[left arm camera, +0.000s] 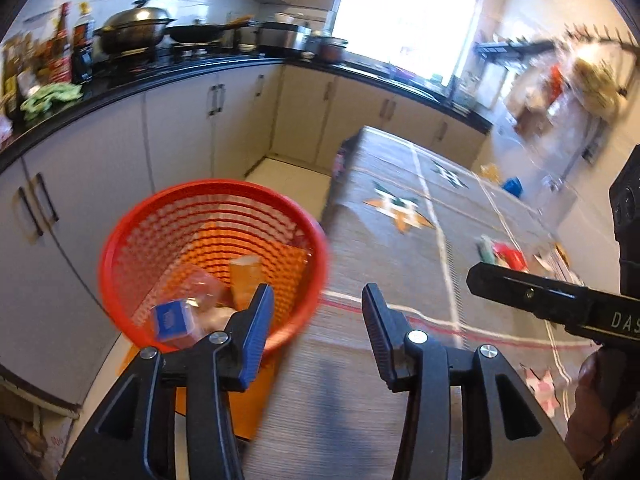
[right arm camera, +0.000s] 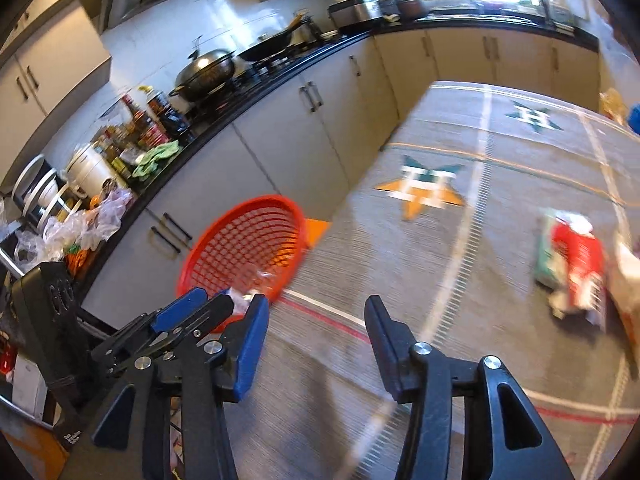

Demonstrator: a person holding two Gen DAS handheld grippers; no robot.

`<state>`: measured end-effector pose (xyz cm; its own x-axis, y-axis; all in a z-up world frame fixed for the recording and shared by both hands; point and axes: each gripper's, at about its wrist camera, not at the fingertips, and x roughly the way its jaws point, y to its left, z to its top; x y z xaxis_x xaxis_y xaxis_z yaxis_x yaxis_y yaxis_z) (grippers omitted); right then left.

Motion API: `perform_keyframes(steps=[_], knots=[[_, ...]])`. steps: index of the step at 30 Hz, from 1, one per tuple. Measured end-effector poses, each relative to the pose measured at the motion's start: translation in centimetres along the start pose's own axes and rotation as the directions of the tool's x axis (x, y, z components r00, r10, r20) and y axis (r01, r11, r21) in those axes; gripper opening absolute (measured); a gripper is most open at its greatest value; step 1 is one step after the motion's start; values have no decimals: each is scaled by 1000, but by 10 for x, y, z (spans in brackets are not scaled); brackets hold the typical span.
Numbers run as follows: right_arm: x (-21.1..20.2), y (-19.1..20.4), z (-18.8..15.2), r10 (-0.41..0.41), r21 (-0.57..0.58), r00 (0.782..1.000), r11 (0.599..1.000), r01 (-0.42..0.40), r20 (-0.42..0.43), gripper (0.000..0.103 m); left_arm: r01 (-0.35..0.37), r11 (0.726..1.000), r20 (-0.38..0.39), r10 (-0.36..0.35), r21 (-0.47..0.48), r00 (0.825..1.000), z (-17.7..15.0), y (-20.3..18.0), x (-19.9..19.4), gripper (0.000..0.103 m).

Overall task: Collect trash
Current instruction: 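Move the right tool to the white towel and close on it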

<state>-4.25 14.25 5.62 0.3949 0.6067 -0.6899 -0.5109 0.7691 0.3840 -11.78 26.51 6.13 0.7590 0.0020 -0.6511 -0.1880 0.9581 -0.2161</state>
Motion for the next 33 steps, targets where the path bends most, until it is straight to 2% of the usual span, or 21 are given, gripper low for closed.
perform_keyframes(steps=[6,12,14,18,21,23,26,28,30,33], knots=[[-45,-54,-16,-51,79,997,996,46,58,54,45,995,-42,-41,92,998,-10,-55,9,46],[-108,-123,-24,-178,197,973,969,148,146,54,93,980,-85,-79,173,993,-17,-107,18,50],[-129,-154,-27,-216,269,962,949,166,169,54,106,974,-99,-88,200,991,-20,-124,21,51],[-167,-217,-34,-339,425,923,874,237,183,54,132,960,-127,-103,247,986,-21,-152,29,51],[-180,-266,-41,-379,533,912,809,246,155,54,152,955,-150,-116,255,982,-17,-167,39,51],[-180,-283,-41,-386,560,912,790,250,138,54,158,954,-164,-118,255,979,-12,-175,47,52],[-170,-305,-38,-353,592,929,774,226,108,54,171,955,-187,-127,241,974,-2,-184,59,52],[-165,-312,-34,-338,585,936,780,221,97,54,177,956,-198,-131,236,971,3,-189,67,53],[-157,-311,-32,-324,576,942,788,216,90,54,181,958,-206,-136,221,969,6,-191,71,59],[-146,-312,-29,-287,555,953,810,190,92,54,195,961,-223,-150,197,963,12,-197,81,60]])
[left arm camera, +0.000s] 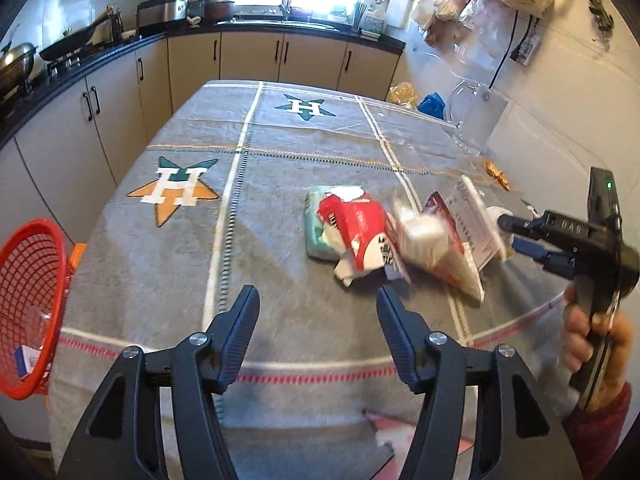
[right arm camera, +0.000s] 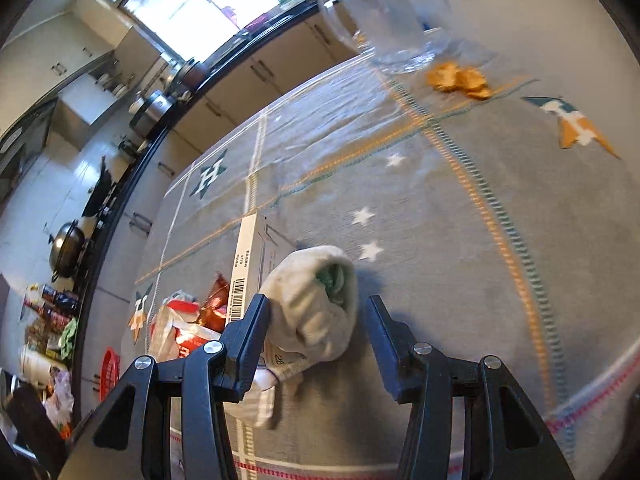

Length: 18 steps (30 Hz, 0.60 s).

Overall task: Collect trash
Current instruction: 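Move the right tool to the white towel and close on it, then close the left tool on the white plastic bag with red print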

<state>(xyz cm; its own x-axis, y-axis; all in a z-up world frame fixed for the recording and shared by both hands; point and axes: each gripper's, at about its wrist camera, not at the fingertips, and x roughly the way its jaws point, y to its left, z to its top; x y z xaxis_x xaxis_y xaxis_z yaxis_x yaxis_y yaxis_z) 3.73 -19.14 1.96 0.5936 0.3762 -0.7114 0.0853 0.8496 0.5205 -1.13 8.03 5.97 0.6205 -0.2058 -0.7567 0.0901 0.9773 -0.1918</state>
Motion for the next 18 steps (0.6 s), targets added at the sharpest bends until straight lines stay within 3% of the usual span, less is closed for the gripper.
perform_keyframes(steps=[3,9,10,14,17,18], knots=[[12,3,-1,18,-26,1000,1000,-18,-17,54,11,1000,-11,-11,-4,1000,9,-5,8,60],[10,-1,-5,46,-66,999,997,-44,20,31,11,1000,-33,-12,-22,999,28,-13,31,61],[5,-4,-4,45,-65,998,997,-42,42,23,15,999,-39,-16,-29,999,30,-15,35,61],[-6,-18,-2,40,-22,995,999,-38,87,23,11,1000,-46,-11,3,999,33,-31,49,60],[-7,-25,0,61,9,995,998,-62,83,23,19,999,-69,-16,37,997,32,-45,60,43],[-7,-25,-1,62,10,995,998,-63,82,23,13,999,-68,-10,48,998,32,-49,62,42]])
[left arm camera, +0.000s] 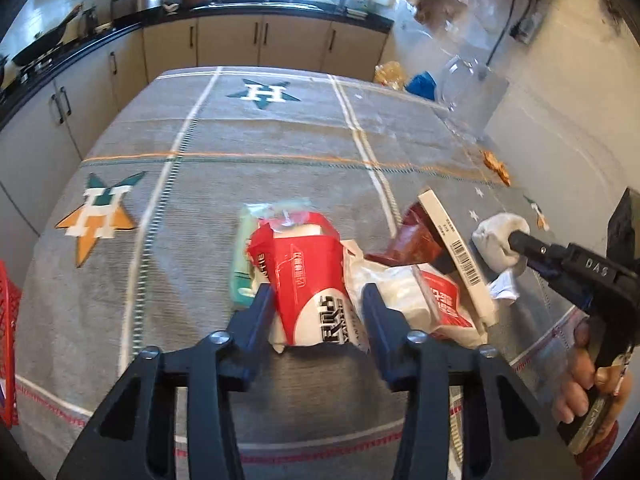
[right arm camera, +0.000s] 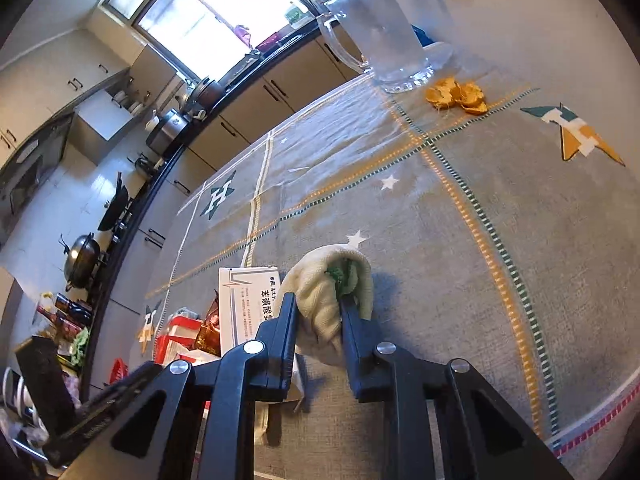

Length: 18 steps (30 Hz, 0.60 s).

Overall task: Collect trash
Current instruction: 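Close the left tool on the white plastic bag with red print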

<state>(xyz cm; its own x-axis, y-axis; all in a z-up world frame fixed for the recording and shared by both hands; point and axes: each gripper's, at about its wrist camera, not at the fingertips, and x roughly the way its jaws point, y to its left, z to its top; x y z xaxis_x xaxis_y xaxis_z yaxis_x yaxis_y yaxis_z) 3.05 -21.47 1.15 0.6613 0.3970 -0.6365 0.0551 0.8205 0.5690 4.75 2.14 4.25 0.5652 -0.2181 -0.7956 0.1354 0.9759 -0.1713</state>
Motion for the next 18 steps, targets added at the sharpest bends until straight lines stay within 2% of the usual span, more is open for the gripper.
perform_keyframes(steps=[6,13,15,17,18], knots=[[-2,0,0,0,0,1000,1000,0,2,23,-34,994,35,31,100,999,-8,-23,0,33],[-5,2,-3,8,-14,1000,1000,-7,9,23,-17,994,64,10,105,998,-23,-20,-19,27],[-5,3,-3,13,-18,1000,1000,-13,11,23,-12,995,74,4,99,997,-30,-13,-29,21],[-6,3,-5,20,-29,1000,999,-20,13,23,11,997,60,-16,79,998,-36,-4,-34,1],[-6,6,-5,24,-37,1000,999,-23,14,23,18,998,55,-22,64,998,-39,2,-37,0]])
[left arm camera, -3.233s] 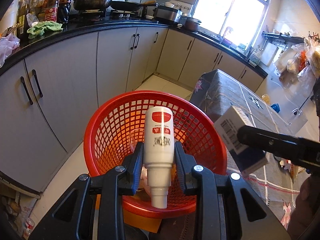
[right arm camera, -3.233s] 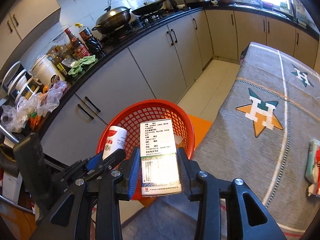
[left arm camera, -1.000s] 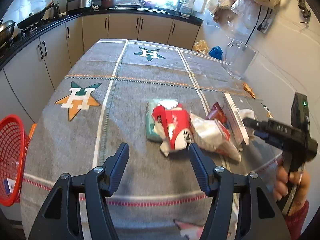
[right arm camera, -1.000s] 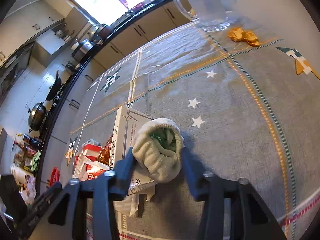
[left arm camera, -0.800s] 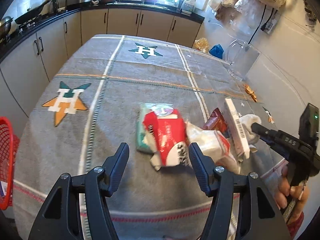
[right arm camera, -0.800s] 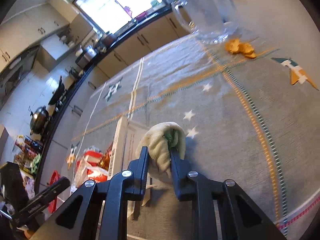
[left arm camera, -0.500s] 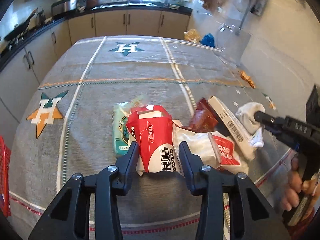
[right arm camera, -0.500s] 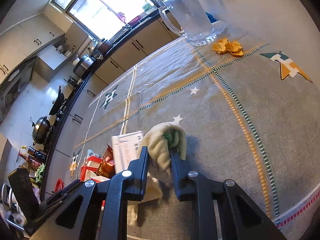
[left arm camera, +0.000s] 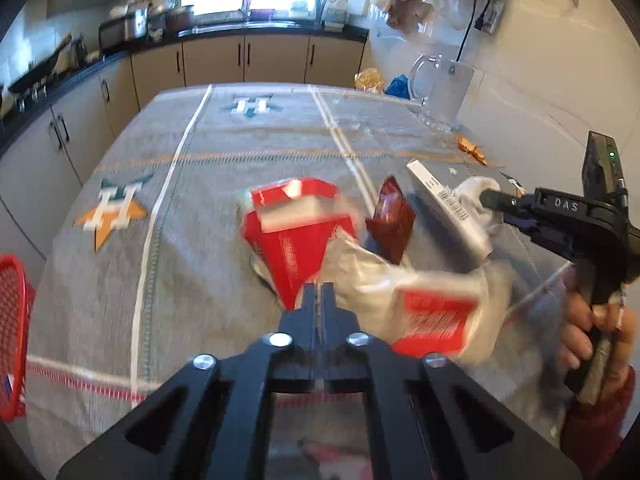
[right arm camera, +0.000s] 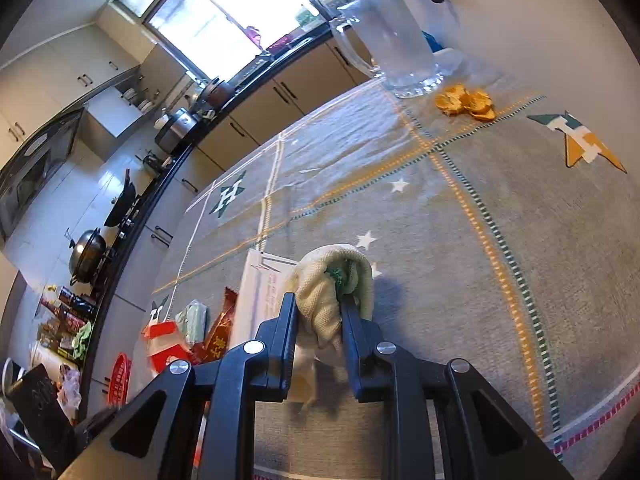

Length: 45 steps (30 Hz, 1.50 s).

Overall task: Collect trash
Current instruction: 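Close the left tool on the white plastic bag with red print, then carry the white bag with the left tool while the right tool carries the towel to the basket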

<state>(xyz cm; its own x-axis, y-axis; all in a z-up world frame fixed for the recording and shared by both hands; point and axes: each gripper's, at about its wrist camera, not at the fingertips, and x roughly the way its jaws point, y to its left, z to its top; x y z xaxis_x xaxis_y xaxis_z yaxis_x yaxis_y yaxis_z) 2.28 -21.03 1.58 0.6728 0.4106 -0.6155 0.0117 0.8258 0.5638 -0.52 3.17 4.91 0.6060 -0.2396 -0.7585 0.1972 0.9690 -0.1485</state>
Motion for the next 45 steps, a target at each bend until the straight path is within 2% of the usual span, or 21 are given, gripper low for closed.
perform_keyframes(steps=[5,7,9,11,14,17,21,23,26,28,29,32,40,45], knots=[[1,8,-2,1,-36,1000,999,-1,3,23,-14,999,-25,13,-35,1000,-15,22,-6,0],[1,7,-2,2,-36,1000,999,-2,4,23,5,999,-47,-7,-54,999,-19,28,-6,5],[1,6,-1,-2,-33,1000,999,2,5,23,53,994,-76,-60,-91,995,-21,31,-6,46],[1,5,-1,2,-27,1000,1000,-2,4,23,77,994,-45,-81,-82,996,-23,24,-13,63],[1,5,0,3,-27,1000,1000,-3,7,23,131,988,-63,-136,-76,989,-21,13,-13,67],[0,4,0,11,-21,1000,1000,-11,6,23,188,972,-92,-202,-144,975,-22,9,-3,72],[-1,4,0,22,-26,1000,999,-21,7,23,185,963,-131,-212,-195,968,-20,2,16,72],[-1,3,0,25,-26,1000,999,-25,5,23,205,960,-145,-234,-192,961,-18,-6,22,72],[-1,3,0,31,-30,1000,999,-31,1,23,218,960,-140,-243,-175,960,-16,-19,26,72],[0,4,0,34,-38,999,999,-34,0,23,228,960,-126,-250,-165,960,-17,-25,25,67],[-1,4,0,34,-42,999,999,-34,0,23,227,961,-119,-246,-155,962,-18,-27,25,53],[0,7,0,39,-53,999,998,-39,-1,23,235,962,-88,-248,-136,965,-19,-34,21,46],[-6,14,0,45,-79,999,996,-42,26,23,191,981,-15,-191,-37,981,-21,-53,1,42],[-14,24,-4,82,-127,995,989,-75,50,23,166,986,35,-166,-7,985,-20,-51,-16,42]])
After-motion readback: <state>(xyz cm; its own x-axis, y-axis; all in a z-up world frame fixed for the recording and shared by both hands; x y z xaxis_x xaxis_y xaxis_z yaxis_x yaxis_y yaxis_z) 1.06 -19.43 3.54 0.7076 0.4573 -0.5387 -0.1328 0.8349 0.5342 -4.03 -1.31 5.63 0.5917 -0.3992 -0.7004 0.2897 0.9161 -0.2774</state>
